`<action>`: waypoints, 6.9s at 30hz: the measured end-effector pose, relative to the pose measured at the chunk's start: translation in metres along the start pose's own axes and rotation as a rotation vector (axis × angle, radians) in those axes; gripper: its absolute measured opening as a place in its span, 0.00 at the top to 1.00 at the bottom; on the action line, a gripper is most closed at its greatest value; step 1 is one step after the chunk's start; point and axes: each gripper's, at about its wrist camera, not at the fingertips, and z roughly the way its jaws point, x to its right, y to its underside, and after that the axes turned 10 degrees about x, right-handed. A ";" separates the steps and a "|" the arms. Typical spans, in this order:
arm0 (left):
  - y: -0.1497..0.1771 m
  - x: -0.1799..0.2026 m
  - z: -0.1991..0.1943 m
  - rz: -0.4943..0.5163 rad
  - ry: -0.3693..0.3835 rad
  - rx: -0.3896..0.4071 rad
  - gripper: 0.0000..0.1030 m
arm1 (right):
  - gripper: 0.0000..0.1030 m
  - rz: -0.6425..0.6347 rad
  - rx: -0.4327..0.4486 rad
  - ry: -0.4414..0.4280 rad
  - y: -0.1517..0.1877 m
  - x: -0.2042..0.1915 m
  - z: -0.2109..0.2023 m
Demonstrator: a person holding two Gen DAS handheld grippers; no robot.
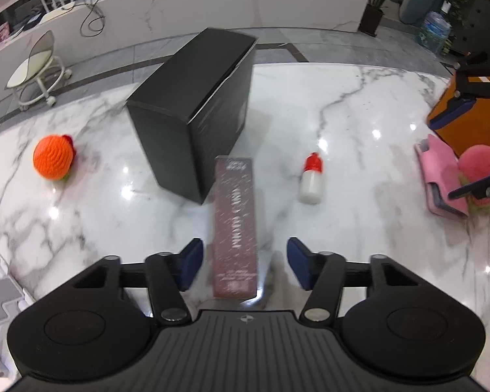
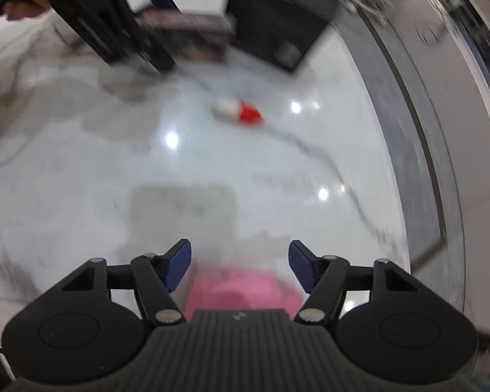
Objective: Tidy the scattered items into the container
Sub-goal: 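Lower left tool onto PHOTO CARD box while right tool descends onto red-capped bottle, then close left tool on PHOTO CARD box while right tool closes on white bottle, then lift PHOTO CARD box with left tool while right tool carries bottle toward orange box, then lower PHOTO CARD box into orange box with left tool while right tool lowers bottle, then open left tool releasing PHOTO CARD box while right tool releases bottle into box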
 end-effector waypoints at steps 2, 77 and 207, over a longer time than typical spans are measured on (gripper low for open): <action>0.003 -0.003 0.003 0.006 -0.011 -0.006 0.43 | 0.35 -0.050 0.015 -0.018 -0.016 -0.005 0.008; 0.001 0.007 -0.033 0.176 0.020 0.009 0.74 | 0.80 -0.290 -0.142 -0.053 -0.081 -0.028 0.052; -0.146 0.413 0.069 0.624 0.023 0.089 0.40 | 0.61 0.304 0.074 0.079 0.339 0.023 -0.100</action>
